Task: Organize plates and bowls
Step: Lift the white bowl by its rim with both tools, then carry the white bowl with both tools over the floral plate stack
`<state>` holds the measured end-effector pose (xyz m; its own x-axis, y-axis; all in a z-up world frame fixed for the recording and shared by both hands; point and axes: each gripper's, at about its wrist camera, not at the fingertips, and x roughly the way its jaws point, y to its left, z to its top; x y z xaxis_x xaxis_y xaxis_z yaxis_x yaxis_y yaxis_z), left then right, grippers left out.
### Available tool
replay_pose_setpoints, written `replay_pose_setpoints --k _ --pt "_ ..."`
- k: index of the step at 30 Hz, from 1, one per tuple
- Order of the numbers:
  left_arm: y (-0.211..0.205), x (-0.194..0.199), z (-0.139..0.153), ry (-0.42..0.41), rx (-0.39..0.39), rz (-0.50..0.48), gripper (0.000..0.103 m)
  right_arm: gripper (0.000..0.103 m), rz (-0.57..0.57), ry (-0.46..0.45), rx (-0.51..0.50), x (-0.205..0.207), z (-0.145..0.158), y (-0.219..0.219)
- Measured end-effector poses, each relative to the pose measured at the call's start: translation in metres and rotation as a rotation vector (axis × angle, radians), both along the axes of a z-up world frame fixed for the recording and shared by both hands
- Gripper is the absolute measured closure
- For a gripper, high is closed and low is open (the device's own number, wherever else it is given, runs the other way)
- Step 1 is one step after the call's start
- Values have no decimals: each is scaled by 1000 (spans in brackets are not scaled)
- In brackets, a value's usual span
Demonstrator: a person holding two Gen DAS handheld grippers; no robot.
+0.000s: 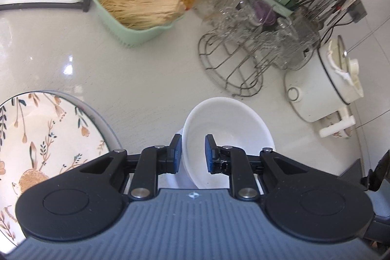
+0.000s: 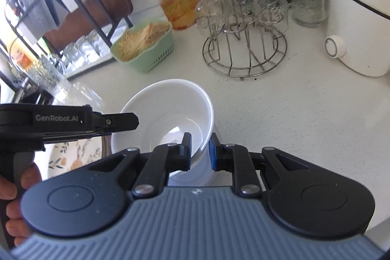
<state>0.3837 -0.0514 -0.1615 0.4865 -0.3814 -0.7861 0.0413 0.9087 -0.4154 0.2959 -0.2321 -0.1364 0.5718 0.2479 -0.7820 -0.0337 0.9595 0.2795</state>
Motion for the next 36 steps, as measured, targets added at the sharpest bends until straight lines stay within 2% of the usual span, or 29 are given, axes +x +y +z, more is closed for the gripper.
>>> replay_pose_setpoints --k 7,11,14,15,16,21,23,27,30,36 --pt "0 -3 1 19 5 0 81 83 37 23 -14 2 0 4" --pt "-3 -1 8 24 34 -4 78 83 42 40 -13 4 2 1" --pt "-3 -1 17 5 42 3 68 73 46 40 -7 4 5 -1" --pt "-4 -2 20 -2 53 6 67 64 47 37 -4 4 6 -2" --pt "-4 -2 23 -7 60 9 67 59 49 34 0 4 7 -3" --pt "-3 -5 33 -29 50 3 63 60 44 14 9 2 15 -9" --pt "-4 -4 26 -43 39 -17 51 61 26 5 10 1 16 -13" --pt "-1 8 0 16 23 -28 51 60 -55 27 45 2 6 -20" --pt "2 13 -11 23 16 -62 51 59 -103 50 78 3 -3 -24" --pt "8 29 -34 68 -10 -98 52 60 -135 90 111 9 -24 -17"
